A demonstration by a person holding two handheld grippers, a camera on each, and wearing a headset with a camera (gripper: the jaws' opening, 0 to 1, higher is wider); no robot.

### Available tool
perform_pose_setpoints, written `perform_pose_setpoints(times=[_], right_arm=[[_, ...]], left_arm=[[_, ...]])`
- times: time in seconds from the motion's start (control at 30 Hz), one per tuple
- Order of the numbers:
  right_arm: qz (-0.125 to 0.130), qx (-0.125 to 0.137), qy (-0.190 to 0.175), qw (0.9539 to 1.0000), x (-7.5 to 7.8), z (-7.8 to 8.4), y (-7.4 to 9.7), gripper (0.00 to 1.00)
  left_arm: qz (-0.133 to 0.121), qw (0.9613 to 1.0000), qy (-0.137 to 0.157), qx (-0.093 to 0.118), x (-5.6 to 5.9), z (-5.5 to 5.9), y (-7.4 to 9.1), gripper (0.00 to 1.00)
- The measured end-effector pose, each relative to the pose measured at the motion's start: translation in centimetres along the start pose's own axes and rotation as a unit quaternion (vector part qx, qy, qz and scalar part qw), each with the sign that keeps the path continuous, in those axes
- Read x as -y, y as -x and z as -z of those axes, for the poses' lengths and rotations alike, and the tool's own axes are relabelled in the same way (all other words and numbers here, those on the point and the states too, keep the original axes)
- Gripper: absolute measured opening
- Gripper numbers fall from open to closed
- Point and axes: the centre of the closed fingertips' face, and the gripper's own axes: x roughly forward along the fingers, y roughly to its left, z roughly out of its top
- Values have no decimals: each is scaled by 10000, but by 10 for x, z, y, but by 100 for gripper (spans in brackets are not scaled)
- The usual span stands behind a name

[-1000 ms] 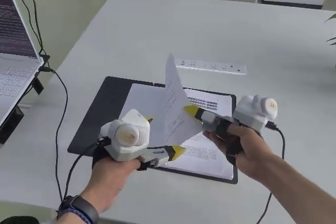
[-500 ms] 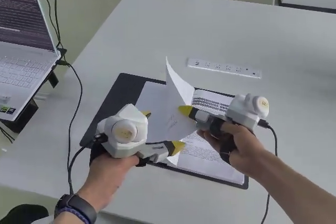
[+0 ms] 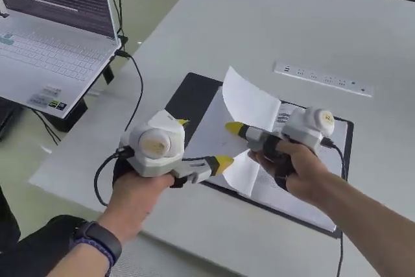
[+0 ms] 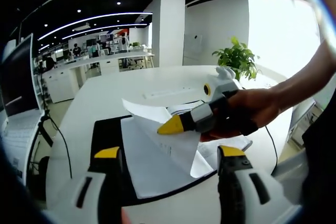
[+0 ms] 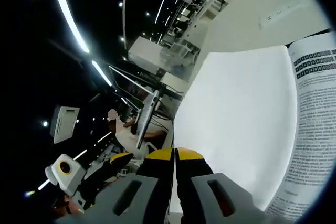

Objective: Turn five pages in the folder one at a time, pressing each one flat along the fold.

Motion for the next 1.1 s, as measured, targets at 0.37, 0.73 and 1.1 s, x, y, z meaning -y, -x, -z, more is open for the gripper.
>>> perform_pose_setpoints(times=[0.37, 0.73, 1.1], right_arm=[[268, -279, -385, 9985, 27, 25, -40, 0], [774, -394, -489, 9950, 55, 40, -60, 0], [840, -380, -710, 9932, 63, 45, -66, 9]], left_arm=[[-295, 9989, 367, 19, -24, 16, 14, 73], [-337, 9981, 504, -80, -30, 23, 12, 73], [-298, 9982, 485, -182, -33, 23, 3, 74]])
